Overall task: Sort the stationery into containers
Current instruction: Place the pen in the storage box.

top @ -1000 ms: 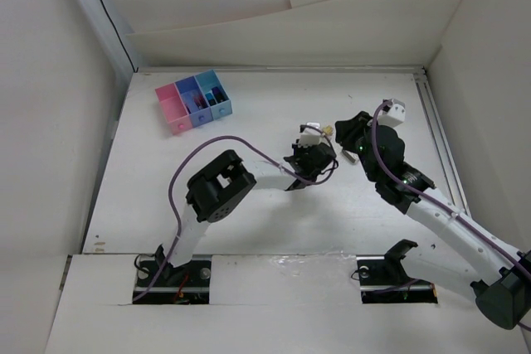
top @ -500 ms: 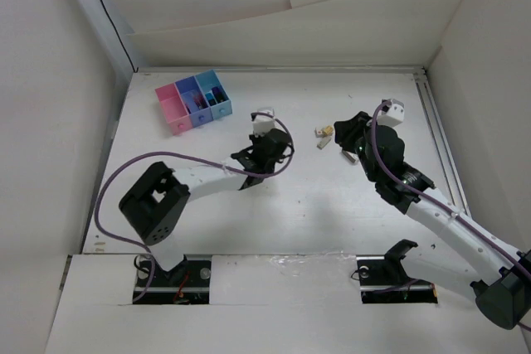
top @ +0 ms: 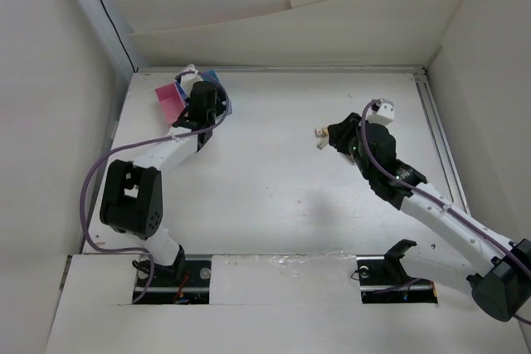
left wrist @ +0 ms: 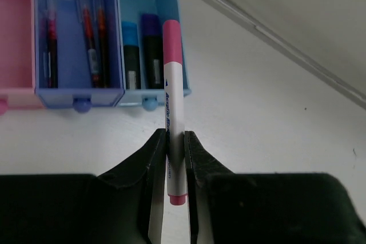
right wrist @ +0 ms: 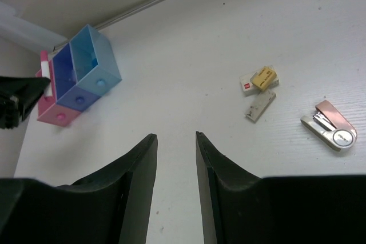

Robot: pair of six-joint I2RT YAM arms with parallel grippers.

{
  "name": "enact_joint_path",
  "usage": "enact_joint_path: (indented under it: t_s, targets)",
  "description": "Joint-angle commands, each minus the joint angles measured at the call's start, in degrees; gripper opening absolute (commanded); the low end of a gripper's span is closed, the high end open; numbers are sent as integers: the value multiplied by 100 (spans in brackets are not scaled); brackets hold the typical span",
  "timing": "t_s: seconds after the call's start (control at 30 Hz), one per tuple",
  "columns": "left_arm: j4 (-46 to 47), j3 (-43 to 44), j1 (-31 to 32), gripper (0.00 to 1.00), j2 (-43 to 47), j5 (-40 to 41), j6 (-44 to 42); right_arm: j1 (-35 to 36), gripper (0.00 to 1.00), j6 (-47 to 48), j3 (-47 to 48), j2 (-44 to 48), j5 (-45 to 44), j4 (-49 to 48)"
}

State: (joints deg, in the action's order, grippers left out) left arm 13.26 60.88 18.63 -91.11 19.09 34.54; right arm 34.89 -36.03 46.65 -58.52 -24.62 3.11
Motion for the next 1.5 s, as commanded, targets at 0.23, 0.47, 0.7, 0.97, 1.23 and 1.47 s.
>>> enact_joint_path:
  t_s: [0.23, 0.47, 0.7, 0.97, 1.23, 1.47]
  targets:
    - [-420, 1725, -1054, 0, -1250, -591, -150, 17, 39, 52, 142, -54, 159, -162]
    - [-560, 2024, -1292, 0, -1725, -512, -282, 17, 39, 52, 142, -107, 159, -162]
    - [-947, 2630, -1292, 6, -2173, -222, -474, 17, 39, 52, 142, -160, 159, -162]
    - [-746, 2298, -1292, 43, -1771, -89, -475, 17, 39, 52, 142, -160, 107, -162]
    - [131, 1130, -364, 32, -410, -730, -396, 17, 39, 105, 142, -107, -60, -162]
    - [626, 609, 1702, 31, -599, -731, -940, 17, 5, 105, 90, 131, -122, -162]
